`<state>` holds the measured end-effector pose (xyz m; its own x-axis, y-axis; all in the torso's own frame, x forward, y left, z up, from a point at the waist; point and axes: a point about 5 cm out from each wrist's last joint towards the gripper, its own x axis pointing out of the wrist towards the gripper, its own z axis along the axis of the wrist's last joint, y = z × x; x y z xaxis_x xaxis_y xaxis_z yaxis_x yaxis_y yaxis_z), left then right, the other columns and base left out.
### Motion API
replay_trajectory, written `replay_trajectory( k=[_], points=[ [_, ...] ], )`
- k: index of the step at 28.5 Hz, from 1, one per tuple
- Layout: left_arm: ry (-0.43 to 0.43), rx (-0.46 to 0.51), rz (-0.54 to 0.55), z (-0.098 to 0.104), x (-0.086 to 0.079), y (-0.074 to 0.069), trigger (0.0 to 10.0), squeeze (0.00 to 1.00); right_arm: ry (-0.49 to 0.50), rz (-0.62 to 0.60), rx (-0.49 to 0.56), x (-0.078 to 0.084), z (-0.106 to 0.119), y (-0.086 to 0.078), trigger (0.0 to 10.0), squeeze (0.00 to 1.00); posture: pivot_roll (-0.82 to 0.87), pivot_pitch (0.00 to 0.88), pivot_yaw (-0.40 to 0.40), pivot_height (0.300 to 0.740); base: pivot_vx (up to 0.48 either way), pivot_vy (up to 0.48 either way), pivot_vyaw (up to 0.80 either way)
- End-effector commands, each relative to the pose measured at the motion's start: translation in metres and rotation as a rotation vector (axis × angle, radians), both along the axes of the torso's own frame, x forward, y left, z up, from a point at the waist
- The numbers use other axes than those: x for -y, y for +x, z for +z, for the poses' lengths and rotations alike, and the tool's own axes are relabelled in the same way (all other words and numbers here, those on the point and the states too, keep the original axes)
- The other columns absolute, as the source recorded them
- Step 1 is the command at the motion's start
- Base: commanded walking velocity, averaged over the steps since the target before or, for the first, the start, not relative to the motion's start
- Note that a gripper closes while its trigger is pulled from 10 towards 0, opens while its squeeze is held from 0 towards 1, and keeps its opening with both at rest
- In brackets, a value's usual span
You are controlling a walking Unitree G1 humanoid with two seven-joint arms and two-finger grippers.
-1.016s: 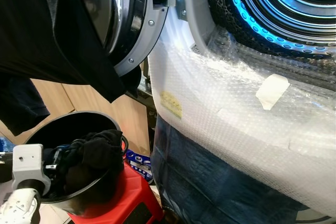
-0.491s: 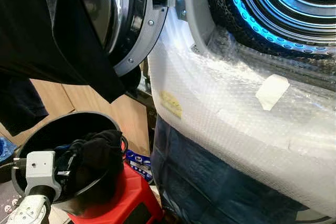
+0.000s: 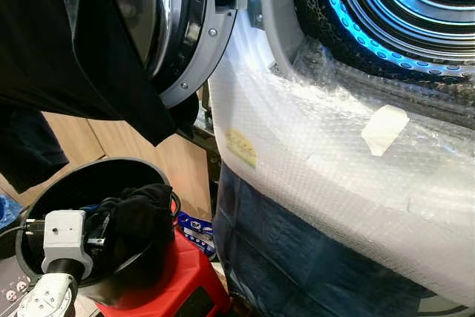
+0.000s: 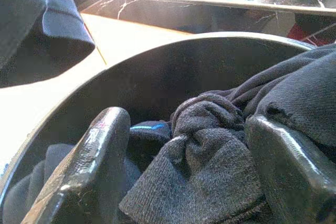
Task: Clothes washing
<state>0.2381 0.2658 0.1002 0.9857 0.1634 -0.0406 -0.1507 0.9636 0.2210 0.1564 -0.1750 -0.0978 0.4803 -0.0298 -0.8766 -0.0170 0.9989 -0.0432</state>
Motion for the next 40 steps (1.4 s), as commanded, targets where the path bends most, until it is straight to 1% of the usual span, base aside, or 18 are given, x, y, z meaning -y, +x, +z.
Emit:
replay_trajectory(
  k=[1, 5, 8, 11, 12, 13, 15, 16, 17, 21, 22, 23, 26, 30, 34, 37, 40],
  points=[
    [0.004, -0.031, -0.023, -0.006, 0.003, -0.002, 10.0, 0.0, 0.008, 0.004, -0.008, -0.003, -0.001, -0.003, 10.0, 0.0, 0.16, 0.11, 0.006, 0.74, 0.0, 0.0, 0.0],
    [0.013, -0.053, -0.025, -0.011, 0.004, -0.005, 10.0, 0.0, 0.01, 0.007, -0.008, -0.003, -0.001, -0.003, 10.0, 0.0, 0.17, 0.109, 0.007, 0.74, 0.0, 0.0, 0.0],
    [0.017, -0.092, -0.028, -0.016, 0.005, -0.006, 10.0, 0.0, 0.003, 0.032, -0.018, -0.003, -0.002, -0.005, 10.0, 0.0, 0.18, 0.101, 0.009, 0.74, 0.0, 0.0, 0.0],
    [0.019, -0.097, -0.031, -0.017, 0.005, -0.007, 10.0, 0.0, 0.002, 0.038, -0.02, -0.004, -0.003, -0.006, 10.0, 0.0, 0.18, 0.097, 0.011, 0.74, 0.0, 0.0, 0.0],
    [0.012, -0.096, -0.032, -0.017, 0.005, -0.007, 3.6, 0.0, 0.004, 0.038, -0.019, -0.004, -0.003, -0.006, 10.0, 0.0, 0.18, 0.093, 0.013, 0.74, 0.0, 0.0, 0.0],
    [0.009, -0.095, -0.035, -0.017, 0.005, -0.007, 1.2, 0.0, 0.006, 0.039, -0.018, -0.005, -0.003, -0.006, 10.0, 0.0, 0.18, 0.089, 0.016, 0.74, 0.0, 0.0, 0.0],
    [0.011, -0.096, -0.037, -0.017, 0.005, -0.008, 1.2, 0.0, 0.007, 0.039, -0.018, -0.005, -0.003, -0.006, 10.0, 0.0, 0.18, 0.088, 0.016, 0.74, 0.0, 0.0, 0.0],
    [0.017, -0.1, -0.044, -0.018, 0.006, -0.008, 0.8, 0.0, 0.008, 0.042, -0.017, -0.006, -0.003, -0.006, 10.0, 0.0, 0.17, 0.084, 0.019, 0.74, 0.0, 0.0, 0.0],
    [0.02, -0.104, -0.044, -0.02, 0.006, -0.008, 0.1, 0.0, 0.011, 0.046, -0.016, -0.008, -0.003, -0.006, 10.0, 0.0, 0.17, 0.072, 0.021, 0.74, 0.0, 0.0, 0.0],
    [0.025, -0.106, -0.04, -0.021, 0.007, -0.007, 0.0, 0.0, 0.012, 0.052, -0.016, -0.009, -0.003, -0.006, 10.0, 0.0, 0.18, 0.063, 0.025, 0.74, 0.0, 0.0, 0.0],
    [0.038, -0.11, -0.046, -0.021, 0.008, -0.006, 0.0, 0.0, 0.011, 0.055, -0.016, -0.009, -0.003, -0.006, 10.0, 0.0, 0.17, 0.059, 0.024, 0.74, 0.0, 0.0, 0.0],
    [0.062, -0.107, -0.073, -0.018, 0.012, -0.003, 0.0, 0.0, 0.01, 0.057, -0.016, -0.01, -0.003, -0.006, 10.0, 0.0, 0.18, 0.057, 0.022, 0.74, 0.0, 0.0, 0.0],
    [0.078, -0.104, -0.09, -0.016, 0.016, 0.0, 0.0, 0.0, 0.009, 0.06, -0.016, -0.01, -0.003, -0.006, 10.0, 0.0, 0.17, 0.052, 0.023, 0.74, 0.0, 0.0, 0.0],
    [0.067, -0.084, -0.091, -0.014, 0.019, 0.003, 0.0, 0.0, 0.008, 0.057, -0.013, -0.01, -0.002, -0.004, 10.0, 0.0, 0.17, 0.044, 0.026, 0.74, 0.0, 0.0, 0.0],
    [0.085, -0.095, -0.122, -0.017, 0.022, 0.005, 0.0, 0.0, 0.01, 0.075, -0.015, -0.011, -0.003, -0.005, 10.0, 0.0, 0.17, 0.026, 0.018, 0.74, 0.0, 0.0, 0.0],
    [0.082, -0.097, -0.127, -0.018, 0.024, 0.005, 0.0, 0.0, 0.011, 0.073, -0.016, -0.011, -0.003, -0.005, 10.0, 0.0, 0.17, 0.021, 0.018, 0.74, 0.0, 0.0, 0.0],
    [0.084, -0.118, -0.147, -0.021, 0.026, 0.004, 0.0, 0.0, 0.012, 0.074, -0.017, -0.011, -0.003, -0.006, 10.0, 0.0, 0.17, 0.007, 0.019, 0.74, 0.0, 0.0, 0.0]
  ],
)
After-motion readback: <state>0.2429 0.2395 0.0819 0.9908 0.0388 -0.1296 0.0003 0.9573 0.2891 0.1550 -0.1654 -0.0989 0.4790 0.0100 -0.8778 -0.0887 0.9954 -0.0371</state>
